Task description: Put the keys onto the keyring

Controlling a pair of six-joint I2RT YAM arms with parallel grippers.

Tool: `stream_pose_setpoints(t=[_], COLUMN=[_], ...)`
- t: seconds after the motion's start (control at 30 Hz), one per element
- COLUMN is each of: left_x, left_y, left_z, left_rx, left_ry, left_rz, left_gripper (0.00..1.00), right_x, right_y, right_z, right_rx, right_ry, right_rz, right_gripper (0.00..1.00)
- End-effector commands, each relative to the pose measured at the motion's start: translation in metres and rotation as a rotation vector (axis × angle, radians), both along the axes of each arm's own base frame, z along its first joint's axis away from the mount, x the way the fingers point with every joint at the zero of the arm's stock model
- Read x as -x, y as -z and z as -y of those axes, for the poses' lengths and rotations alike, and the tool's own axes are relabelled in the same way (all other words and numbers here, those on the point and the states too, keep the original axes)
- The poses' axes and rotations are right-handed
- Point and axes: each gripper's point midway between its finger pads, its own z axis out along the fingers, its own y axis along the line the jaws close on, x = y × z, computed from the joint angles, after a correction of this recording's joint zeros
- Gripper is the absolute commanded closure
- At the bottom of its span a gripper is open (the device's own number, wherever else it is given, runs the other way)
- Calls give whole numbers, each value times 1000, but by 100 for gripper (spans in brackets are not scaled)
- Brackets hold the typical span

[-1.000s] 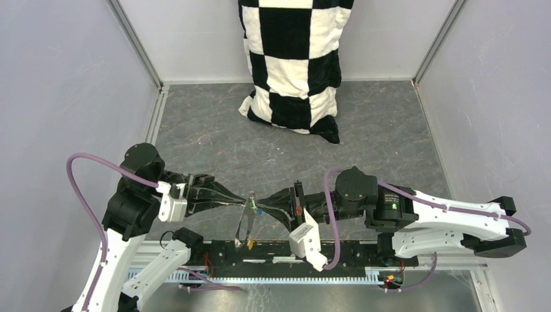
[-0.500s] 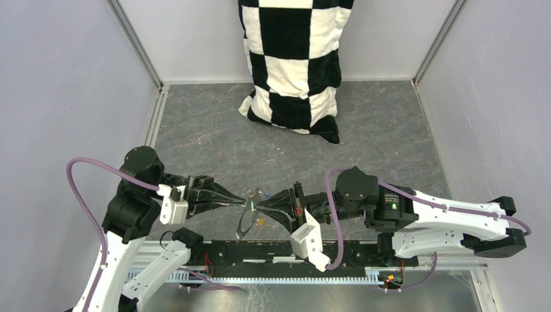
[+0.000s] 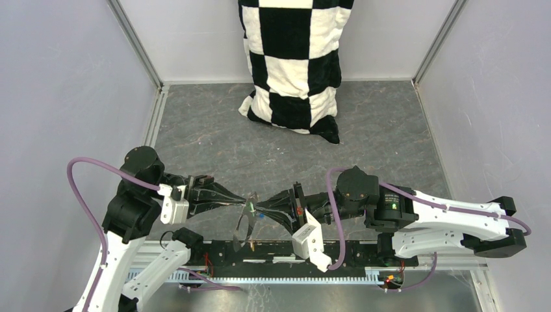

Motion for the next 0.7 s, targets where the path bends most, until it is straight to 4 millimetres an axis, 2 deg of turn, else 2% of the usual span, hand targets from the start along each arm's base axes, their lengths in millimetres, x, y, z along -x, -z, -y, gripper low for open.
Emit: stream_pose_setpoints(t=[0.0, 0.67], left_x=[-1, -2], left_y=[-5, -1], left_z=[1, 1], left_rx=[23, 18], left_ry=[-1, -4], left_rz=[63, 53], left_gripper=[98, 98], right_x=[4, 7], right_y=[-31, -36], right_z=[4, 4], right_rx=[-94, -111], right_ry=[-16, -31], right_rz=[-5, -6], right_gripper=[100, 100])
